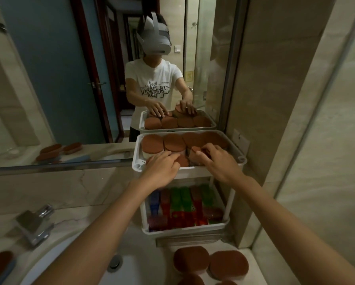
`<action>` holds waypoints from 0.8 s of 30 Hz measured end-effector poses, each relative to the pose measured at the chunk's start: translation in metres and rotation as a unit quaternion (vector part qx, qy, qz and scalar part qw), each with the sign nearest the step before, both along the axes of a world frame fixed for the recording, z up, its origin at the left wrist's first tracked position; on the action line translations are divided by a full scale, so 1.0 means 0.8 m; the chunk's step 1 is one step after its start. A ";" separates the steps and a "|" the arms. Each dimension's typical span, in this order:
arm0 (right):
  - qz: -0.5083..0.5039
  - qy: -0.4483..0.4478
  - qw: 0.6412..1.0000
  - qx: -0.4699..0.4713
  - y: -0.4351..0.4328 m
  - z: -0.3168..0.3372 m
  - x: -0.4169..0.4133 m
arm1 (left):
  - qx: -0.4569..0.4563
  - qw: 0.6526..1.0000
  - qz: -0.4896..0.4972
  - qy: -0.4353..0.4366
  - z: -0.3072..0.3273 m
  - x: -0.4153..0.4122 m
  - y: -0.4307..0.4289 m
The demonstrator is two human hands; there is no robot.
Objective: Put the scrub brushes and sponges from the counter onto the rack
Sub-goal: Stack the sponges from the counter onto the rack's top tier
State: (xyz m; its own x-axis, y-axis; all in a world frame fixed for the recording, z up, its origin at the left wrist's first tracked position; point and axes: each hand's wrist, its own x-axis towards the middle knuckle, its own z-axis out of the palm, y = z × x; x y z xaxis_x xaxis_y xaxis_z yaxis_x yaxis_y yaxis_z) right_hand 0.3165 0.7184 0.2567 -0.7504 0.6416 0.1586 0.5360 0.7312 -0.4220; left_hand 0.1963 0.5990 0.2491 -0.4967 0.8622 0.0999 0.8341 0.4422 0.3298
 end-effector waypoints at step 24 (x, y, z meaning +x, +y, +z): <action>0.162 0.229 0.960 -0.020 -0.214 -0.051 -0.061 | 0.270 0.928 0.215 -0.139 -0.031 -0.023 -0.195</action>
